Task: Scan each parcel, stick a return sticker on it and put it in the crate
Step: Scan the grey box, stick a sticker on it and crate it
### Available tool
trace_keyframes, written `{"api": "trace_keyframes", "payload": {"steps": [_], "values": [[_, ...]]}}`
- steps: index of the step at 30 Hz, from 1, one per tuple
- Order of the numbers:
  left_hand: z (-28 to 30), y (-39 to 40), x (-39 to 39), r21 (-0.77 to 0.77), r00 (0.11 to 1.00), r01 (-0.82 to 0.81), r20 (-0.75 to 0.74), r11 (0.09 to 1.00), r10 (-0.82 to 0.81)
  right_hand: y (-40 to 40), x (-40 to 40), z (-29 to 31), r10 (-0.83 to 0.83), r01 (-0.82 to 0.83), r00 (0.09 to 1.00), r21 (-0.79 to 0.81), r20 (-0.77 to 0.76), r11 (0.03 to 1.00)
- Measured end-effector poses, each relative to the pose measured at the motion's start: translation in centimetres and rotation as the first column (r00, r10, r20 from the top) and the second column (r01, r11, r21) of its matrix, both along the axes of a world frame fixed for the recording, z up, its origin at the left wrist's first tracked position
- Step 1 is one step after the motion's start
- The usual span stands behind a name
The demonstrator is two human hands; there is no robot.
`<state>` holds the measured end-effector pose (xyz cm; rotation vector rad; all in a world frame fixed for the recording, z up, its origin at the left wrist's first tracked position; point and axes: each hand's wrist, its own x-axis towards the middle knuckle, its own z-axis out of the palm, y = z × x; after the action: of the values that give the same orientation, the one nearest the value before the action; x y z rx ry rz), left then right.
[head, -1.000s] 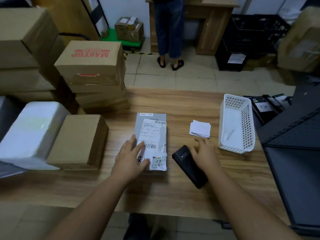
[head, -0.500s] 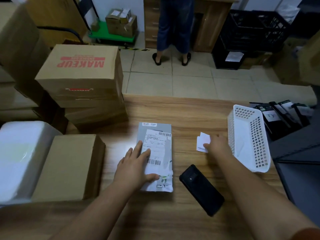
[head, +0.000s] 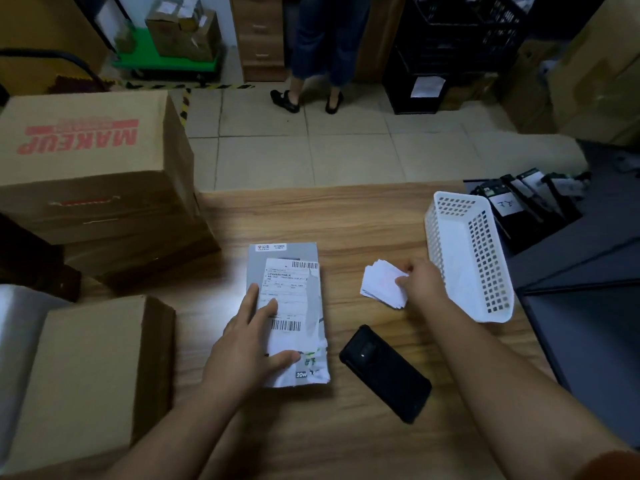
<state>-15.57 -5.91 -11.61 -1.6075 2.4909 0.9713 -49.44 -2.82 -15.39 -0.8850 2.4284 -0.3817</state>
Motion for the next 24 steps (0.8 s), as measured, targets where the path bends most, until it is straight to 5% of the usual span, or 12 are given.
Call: {"api": "trace_keyframes", "payload": {"steps": [10, 24], "values": [[1.3, 0.6, -1.3, 0.046, 0.991, -0.113, 0.077, 0.993, 0.109, -0.4, -0.1, -0.1, 0.039, -0.039, 0.989, -0.004, 0.142, 0.999], [1.9, 1.2, 1.1, 0.033, 0.985, -0.124, 0.128, 0.992, 0.119, -0.2, 0.2, 2.2, 0.136, -0.143, 0.988, 0.093, 0.078, 0.985]]}}
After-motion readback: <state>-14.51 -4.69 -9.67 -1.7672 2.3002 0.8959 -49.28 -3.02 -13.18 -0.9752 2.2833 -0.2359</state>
